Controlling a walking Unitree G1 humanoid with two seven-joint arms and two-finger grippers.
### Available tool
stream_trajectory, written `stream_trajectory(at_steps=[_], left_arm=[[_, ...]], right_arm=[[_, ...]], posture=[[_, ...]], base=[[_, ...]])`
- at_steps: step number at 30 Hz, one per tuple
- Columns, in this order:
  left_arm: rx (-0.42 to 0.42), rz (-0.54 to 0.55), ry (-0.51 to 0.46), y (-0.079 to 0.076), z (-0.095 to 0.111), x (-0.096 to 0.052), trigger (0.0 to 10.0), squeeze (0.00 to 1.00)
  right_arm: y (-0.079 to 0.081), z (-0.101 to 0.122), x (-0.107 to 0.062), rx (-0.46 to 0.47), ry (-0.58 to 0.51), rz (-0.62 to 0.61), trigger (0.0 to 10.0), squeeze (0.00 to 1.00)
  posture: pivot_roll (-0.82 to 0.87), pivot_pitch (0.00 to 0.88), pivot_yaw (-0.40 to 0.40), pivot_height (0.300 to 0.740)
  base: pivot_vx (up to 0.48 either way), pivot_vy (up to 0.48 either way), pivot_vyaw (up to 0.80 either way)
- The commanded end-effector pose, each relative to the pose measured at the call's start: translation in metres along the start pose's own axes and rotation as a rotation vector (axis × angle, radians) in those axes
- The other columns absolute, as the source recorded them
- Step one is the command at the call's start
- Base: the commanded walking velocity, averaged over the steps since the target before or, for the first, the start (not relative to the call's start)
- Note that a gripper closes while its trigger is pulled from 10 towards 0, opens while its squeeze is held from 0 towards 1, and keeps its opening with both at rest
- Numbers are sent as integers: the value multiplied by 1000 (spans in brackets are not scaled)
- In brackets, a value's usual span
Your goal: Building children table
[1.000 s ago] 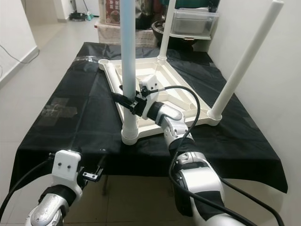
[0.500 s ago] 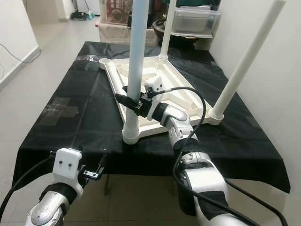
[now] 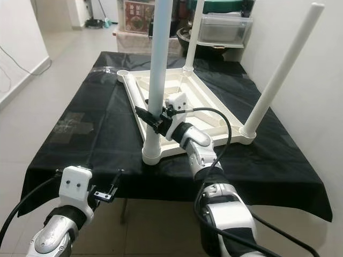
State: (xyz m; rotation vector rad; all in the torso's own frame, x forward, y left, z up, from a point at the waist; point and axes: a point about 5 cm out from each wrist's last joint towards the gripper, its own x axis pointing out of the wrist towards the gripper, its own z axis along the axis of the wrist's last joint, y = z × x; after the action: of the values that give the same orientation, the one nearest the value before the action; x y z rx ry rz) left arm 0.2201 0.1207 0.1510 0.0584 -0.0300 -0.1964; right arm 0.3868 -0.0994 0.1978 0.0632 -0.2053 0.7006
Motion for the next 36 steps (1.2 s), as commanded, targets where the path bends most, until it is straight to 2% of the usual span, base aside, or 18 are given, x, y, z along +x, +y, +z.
stream_trajectory(at_steps=[1,2,4,5,6,8,9,10,13,17,18,20,25,29,30,31,33,36], left_arm=[[9,-4,12,1,-3,3,10000,0],[9,-4,12,1,-3,3,10000,0],[10,-6,10,2,-2,5,10000,0],[10,-6,10,2,-2,5,10000,0],[10,-7,8,1,-2,6,10000,0],[10,-7,8,1,-2,6,10000,0],[10,-8,5,1,-2,6,10000,0],[10,-8,5,1,-2,6,10000,0],[11,-5,7,2,-2,6,10000,0],[9,-4,8,1,-2,6,10000,0],[9,-4,8,1,-2,6,10000,0],[6,-9,6,-1,-2,7,10000,0],[5,-15,6,-1,-2,8,10000,0],[5,-16,6,-1,-2,8,10000,0],[6,-16,6,-1,-2,9,10000,0],[6,-17,7,-1,-2,9,10000,0],[6,-17,7,-1,-2,9,10000,0],[6,-19,9,-1,-3,10,10000,0]], right_arm=[[-16,-45,-26,35,202,-316,0,0],[-16,-45,-26,35,202,-316,0,0],[-22,-45,-29,10,215,-489,0,0],[-22,-45,-29,10,215,-489,0,0],[-23,-46,-30,4,216,-587,0,0],[-23,-46,-30,4,216,-587,0,0],[-18,-43,-29,32,194,-794,0,0],[-18,-43,-29,32,194,-794,0,0],[-8,-35,-26,53,135,-997,0,0],[3,-33,-20,97,148,-1197,0,0],[3,-33,-20,97,148,-1197,0,0],[12,-33,-14,161,165,-1278,0,0],[20,-30,-8,204,156,-1290,0,0],[26,-28,-7,201,161,-1291,0,0],[28,-27,-6,194,159,-1277,8000,0],[30,-27,-5,188,158,-1251,10000,0],[30,-27,-5,188,158,-1251,10000,0],[32,-24,0,150,138,-1178,10000,0]], posture=[[108,90,-77,740],[108,90,-77,740],[107,89,-78,740],[107,89,-78,740],[108,90,-79,740],[108,90,-79,740],[110,94,-78,740],[110,94,-78,740],[112,98,-82,740],[116,98,-78,740],[116,98,-78,740],[121,99,-76,740],[121,98,-75,740],[118,99,-74,740],[118,98,-73,740],[117,98,-72,740],[117,98,-72,740],[113,94,-69,740]], base=[[0,0,0],[0,0,0],[0,0,0],[0,0,0],[0,0,0],[0,0,0],[0,0,0],[0,0,0],[0,0,0],[0,0,0],[0,0,0],[0,0,0],[0,0,0],[0,0,0],[0,0,0],[0,0,0],[0,0,0],[0,0,0]])
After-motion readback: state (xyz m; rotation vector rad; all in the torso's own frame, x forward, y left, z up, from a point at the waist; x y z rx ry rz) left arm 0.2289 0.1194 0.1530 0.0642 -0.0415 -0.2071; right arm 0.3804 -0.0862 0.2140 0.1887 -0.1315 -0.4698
